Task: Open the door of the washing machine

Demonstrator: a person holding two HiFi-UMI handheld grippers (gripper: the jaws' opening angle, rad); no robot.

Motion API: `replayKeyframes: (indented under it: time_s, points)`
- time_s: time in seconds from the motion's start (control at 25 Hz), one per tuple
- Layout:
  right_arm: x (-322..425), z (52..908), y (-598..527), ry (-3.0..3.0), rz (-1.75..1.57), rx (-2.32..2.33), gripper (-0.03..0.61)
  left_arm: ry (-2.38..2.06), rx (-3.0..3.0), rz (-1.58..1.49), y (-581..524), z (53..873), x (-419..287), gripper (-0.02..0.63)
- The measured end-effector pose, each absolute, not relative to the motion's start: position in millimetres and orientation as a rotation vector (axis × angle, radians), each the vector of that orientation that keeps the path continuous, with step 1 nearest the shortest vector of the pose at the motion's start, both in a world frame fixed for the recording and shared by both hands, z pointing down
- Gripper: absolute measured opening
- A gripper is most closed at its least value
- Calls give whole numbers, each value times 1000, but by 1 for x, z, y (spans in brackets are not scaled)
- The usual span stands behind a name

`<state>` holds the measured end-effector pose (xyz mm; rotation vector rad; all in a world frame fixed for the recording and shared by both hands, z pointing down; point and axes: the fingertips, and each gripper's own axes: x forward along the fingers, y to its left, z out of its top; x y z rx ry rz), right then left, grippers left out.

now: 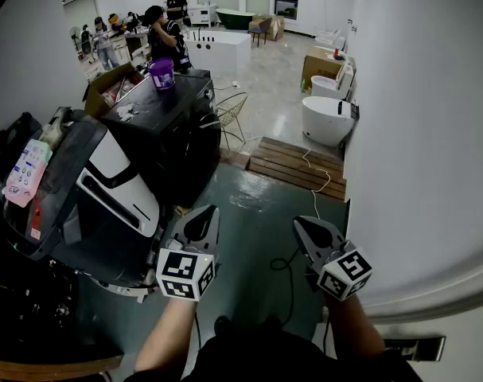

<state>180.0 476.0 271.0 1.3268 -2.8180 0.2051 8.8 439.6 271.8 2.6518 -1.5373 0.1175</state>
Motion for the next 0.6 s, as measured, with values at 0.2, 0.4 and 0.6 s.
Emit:
replayKeyframes:
  time_s: [0.2, 0.4, 0.6]
  points:
    - [160, 270, 481, -2828, 189, 1315, 15, -1541, 2642, 118, 445, 277, -10, 20]
    - [155, 273, 482, -2834, 204, 1304, 15, -1556, 2632, 132, 449, 279, -19, 20]
    - [147, 270, 482, -2860, 171, 1285, 15, -1574, 2631, 160, 450, 281, -26, 21]
